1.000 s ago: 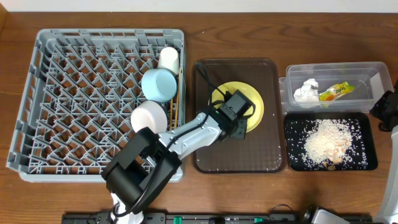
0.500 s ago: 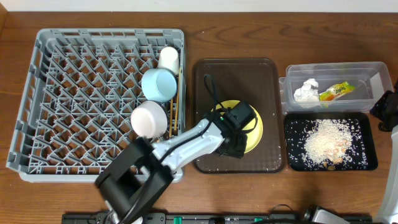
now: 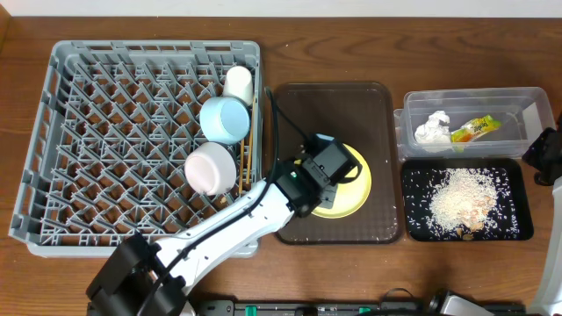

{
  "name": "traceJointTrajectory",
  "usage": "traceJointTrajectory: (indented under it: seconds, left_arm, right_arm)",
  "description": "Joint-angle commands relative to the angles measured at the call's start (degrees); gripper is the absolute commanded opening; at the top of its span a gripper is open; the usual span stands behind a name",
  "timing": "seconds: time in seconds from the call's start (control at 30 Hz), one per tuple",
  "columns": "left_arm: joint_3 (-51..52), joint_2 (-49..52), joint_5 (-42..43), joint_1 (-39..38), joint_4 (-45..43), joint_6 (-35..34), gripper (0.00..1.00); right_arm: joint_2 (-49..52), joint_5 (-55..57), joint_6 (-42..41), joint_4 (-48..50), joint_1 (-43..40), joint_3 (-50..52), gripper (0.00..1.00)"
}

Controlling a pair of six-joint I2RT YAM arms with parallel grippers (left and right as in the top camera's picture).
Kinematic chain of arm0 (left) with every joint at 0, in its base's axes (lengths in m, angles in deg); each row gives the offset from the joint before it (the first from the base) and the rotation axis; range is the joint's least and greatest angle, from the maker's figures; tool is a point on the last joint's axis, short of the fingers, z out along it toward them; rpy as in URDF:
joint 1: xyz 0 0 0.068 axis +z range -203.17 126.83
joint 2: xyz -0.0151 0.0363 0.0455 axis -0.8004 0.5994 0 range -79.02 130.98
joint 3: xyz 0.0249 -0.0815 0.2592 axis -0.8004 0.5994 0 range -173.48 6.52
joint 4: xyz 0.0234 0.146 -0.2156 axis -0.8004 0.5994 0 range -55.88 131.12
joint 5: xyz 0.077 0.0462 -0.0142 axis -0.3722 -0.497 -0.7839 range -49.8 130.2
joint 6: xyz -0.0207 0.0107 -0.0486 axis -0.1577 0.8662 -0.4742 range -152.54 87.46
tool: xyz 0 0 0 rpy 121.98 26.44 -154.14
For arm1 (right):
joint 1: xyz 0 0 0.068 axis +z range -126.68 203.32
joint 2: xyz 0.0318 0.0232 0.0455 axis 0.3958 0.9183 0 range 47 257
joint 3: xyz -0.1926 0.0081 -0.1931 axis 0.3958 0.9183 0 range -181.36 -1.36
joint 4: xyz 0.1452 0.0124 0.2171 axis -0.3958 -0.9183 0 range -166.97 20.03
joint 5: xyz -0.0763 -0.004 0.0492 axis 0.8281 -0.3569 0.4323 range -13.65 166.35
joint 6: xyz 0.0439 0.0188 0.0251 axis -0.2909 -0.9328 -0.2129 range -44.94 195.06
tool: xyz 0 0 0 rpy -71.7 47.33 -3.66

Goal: Sort waste into correct bins and load items into the dishwasher rack
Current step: 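Grasp the yellow plate edge with the left gripper, then lift the yellow plate and stand it upright in the rack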

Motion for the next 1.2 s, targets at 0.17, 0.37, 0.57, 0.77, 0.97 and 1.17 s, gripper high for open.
traceJointTrajectory:
  seconds: [0.17,0.37,0.57,0.77,0.97,1.17]
  left_arm:
    - [1.1,6.4,1.2,6.5,-1.2,1.6,0.43]
    - [1.2,11.2,8.6,9.4,-4.7,3.4,0.43]
    - [1.2,14.3,10.3,9.2,-4.9,3.4,0.41]
    - [1.2,14.5,11.6,9.2,-5.4,3.4,0.27]
    - [1.2,14.5,11.5,9.2,-5.6,3.4,0.20]
    - [1.5,14.5,11.5,9.2,-5.8,2.7,0.21]
  right_arm:
    - [-0.8,0.9,0.0,0.0,-0.5,-0.8,0.99]
    - [-0.8,0.8,0.0,0.0,-0.5,-0.8,0.99]
    - [-0.8,0.9,0.0,-0.1,-0.5,-0.8,0.99]
    - [-0.8,0.8,0.0,0.0,-0.5,-0.8,0.99]
    - [-0.8,0.8,0.0,-0.1,-0.5,-0.8,0.99]
    - [-0.8,0.8,0.0,0.0,-0.5,-0.8,0.99]
